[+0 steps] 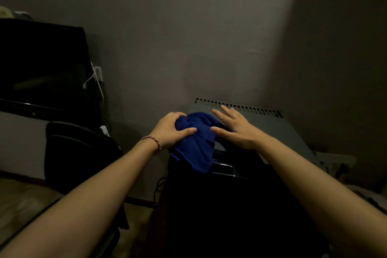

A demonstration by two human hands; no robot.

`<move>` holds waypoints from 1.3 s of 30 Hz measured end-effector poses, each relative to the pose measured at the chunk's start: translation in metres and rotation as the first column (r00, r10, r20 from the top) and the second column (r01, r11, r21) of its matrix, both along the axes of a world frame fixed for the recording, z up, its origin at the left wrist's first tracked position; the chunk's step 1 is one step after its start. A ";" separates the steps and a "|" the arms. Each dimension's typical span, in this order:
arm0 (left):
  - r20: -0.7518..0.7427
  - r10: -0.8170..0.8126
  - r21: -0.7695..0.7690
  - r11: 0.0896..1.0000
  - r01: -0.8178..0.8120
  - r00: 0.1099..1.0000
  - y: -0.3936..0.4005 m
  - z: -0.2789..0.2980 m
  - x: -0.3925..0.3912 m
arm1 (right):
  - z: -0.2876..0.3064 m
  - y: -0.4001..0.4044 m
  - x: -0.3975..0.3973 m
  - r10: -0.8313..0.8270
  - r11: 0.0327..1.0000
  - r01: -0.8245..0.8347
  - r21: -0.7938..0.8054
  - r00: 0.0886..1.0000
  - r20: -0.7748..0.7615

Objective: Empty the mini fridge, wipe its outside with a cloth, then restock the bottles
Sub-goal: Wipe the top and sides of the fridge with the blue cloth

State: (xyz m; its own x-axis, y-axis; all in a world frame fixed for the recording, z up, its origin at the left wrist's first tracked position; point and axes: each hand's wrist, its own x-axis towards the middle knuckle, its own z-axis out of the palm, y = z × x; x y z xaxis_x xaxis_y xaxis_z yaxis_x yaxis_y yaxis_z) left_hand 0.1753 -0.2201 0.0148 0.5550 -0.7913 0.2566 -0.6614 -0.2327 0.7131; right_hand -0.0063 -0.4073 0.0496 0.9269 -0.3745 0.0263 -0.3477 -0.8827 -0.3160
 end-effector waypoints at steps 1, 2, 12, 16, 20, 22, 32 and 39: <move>0.006 0.017 -0.012 1.000 -0.017 1.000 -0.004 -0.002 0.006 | -0.002 0.001 0.009 0.001 1.000 -0.001 0.005 1.000 -0.022; 0.028 0.027 -0.010 1.000 -0.026 0.999 -0.008 -0.002 0.012 | -0.006 0.003 0.018 0.002 1.000 -0.002 0.005 0.998 -0.056; 0.055 -0.100 0.031 0.995 0.099 0.993 -0.037 -0.014 0.041 | -0.022 -0.007 0.065 -0.037 0.999 0.038 0.009 0.993 -0.114; -0.185 -0.173 -0.024 0.985 0.172 0.967 -0.045 -0.020 0.055 | -0.024 -0.023 0.059 -0.151 0.989 0.148 -0.028 0.980 -0.127; -0.297 -0.162 -0.058 0.987 0.152 0.941 -0.067 -0.018 0.074 | -0.025 -0.019 0.060 -0.194 0.981 0.187 -0.057 0.968 -0.158; -0.437 -0.150 -0.133 0.986 0.101 0.887 -0.078 -0.022 0.081 | -0.025 -0.016 0.061 -0.221 0.974 0.208 -0.085 0.956 -0.194; -0.711 -0.120 -0.245 0.966 -0.084 0.693 -0.091 -0.046 0.085 | -0.029 -0.020 0.066 -0.224 0.973 0.202 -0.113 0.940 -0.255; -0.776 -0.264 -0.328 0.945 -0.009 0.572 -0.010 -0.057 0.038 | -0.028 -0.028 0.077 -0.218 0.975 0.196 -0.109 0.939 -0.267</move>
